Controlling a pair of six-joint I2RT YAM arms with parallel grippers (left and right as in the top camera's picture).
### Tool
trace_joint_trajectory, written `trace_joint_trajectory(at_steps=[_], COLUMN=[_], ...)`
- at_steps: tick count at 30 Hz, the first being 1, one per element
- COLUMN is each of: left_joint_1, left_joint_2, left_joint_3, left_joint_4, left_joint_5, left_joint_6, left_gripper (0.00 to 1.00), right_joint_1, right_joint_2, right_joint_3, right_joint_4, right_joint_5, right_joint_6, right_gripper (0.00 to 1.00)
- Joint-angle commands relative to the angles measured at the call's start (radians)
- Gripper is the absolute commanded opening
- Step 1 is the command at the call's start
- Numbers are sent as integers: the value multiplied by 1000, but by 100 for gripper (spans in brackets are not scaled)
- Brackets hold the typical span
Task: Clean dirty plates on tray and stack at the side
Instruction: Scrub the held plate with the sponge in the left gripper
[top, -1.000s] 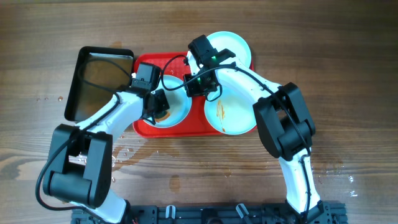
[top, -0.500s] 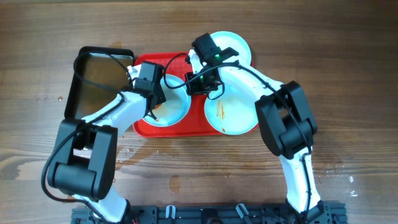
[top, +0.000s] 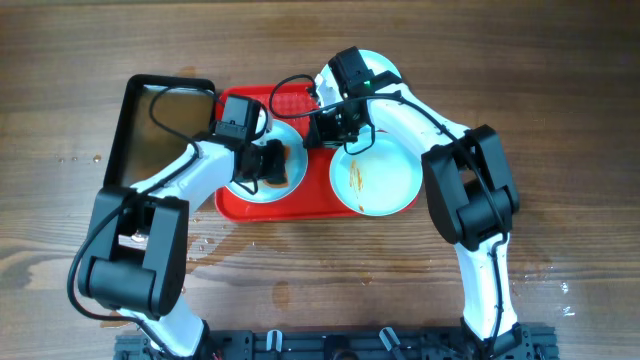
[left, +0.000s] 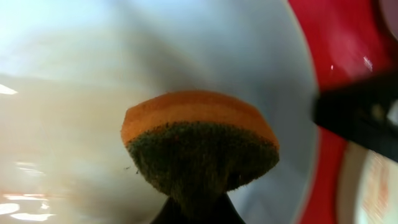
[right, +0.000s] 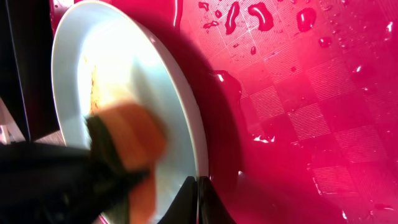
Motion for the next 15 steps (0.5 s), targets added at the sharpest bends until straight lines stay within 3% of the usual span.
trace_joint_trajectory(at_steps=[1, 3, 9, 15], left_joint_1=[24, 54, 165, 229], left_joint_2=[70, 70, 50, -39], left_joint_3=[-53, -53, -51, -49], left_joint_4=[-13, -9, -21, -32], left_joint_5=[51, -8, 2, 1], left_joint_6=[11, -55, -84, -83], left_gripper=[4, 4, 4, 5], right_joint_1=[5, 6, 6, 16], right_joint_2=[20, 20, 20, 20], right_joint_3=[-12, -13, -50, -57], right_joint_4=[0, 3, 39, 48], right_joint_5=[-64, -56, -38, 18], right_joint_6=[-32, -27, 4, 63], right_gripper=[4, 4, 5, 27])
